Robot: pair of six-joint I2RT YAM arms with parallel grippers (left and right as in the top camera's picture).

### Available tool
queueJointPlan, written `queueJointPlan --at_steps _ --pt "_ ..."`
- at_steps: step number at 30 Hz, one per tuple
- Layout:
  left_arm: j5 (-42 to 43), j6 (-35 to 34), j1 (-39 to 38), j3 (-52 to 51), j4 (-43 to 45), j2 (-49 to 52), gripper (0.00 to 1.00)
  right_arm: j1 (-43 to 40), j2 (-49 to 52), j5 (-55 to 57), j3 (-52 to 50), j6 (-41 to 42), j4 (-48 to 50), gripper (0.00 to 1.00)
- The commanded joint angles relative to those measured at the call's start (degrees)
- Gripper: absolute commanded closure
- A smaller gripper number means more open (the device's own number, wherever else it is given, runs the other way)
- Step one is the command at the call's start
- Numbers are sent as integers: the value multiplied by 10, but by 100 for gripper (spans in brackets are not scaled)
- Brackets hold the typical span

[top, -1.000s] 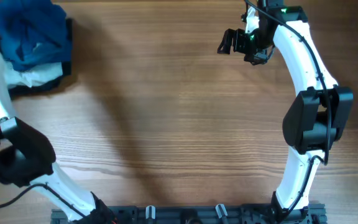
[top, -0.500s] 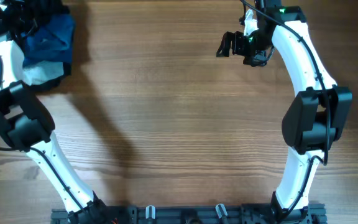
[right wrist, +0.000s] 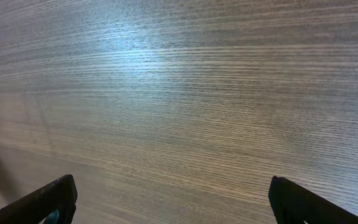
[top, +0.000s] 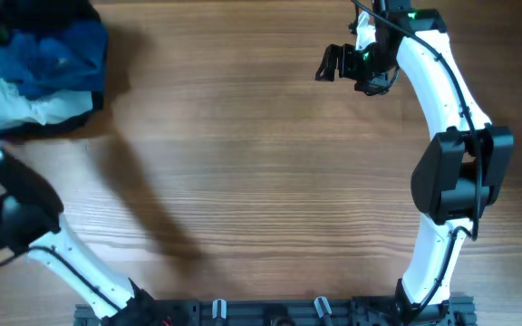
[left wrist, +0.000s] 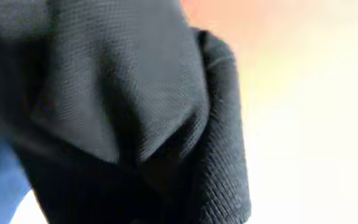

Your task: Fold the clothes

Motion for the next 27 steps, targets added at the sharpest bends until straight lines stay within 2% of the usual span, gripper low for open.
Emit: queueJointPlan --at_steps 1,4,6,8,10,13,14,15,16,17,18,19,22,27 --pt "22 134 25 1 -106 -32 96 3 -11 8 8 -10 0 1" --pt "-33 194 37 1 -213 -32 96 3 -11 3 8 -9 -1 1" --pt "-105 238 45 1 -298 -32 96 3 -11 -6 8 -10 0 0" --pt "-181 242 49 1 -353 -32 96 3 -11 -8 8 -7 0 1" --pt "-225 242 52 1 -379 -32 96 3 -11 -8 8 -5 0 1" --pt "-240 242 59 1 -386 -32 94 3 -11 -8 8 -5 -1 1" --pt "-240 242 63 1 -386 -32 89 3 -11 -8 8 -5 -1 1" --pt "-240 242 68 1 -386 -32 74 3 -11 -8 8 -3 -2 0" --pt "-240 242 71 1 -386 -32 50 3 -11 -8 8 3 -2 1" --pt "-240 242 75 1 -384 -32 17 3 -11 -8 8 4 -1 0" --pt "-240 246 78 1 -382 -32 4 3 -11 -8 8 4 0 0" --pt "-240 253 80 1 -378 -32 0 3 -11 -8 8 4 1 0" --pt "-235 252 93 1 -368 -33 0 3 -11 -8 8 3 2 0" --pt "-166 253 117 1 -349 -36 0 3 -11 -8 8 4 2 0"
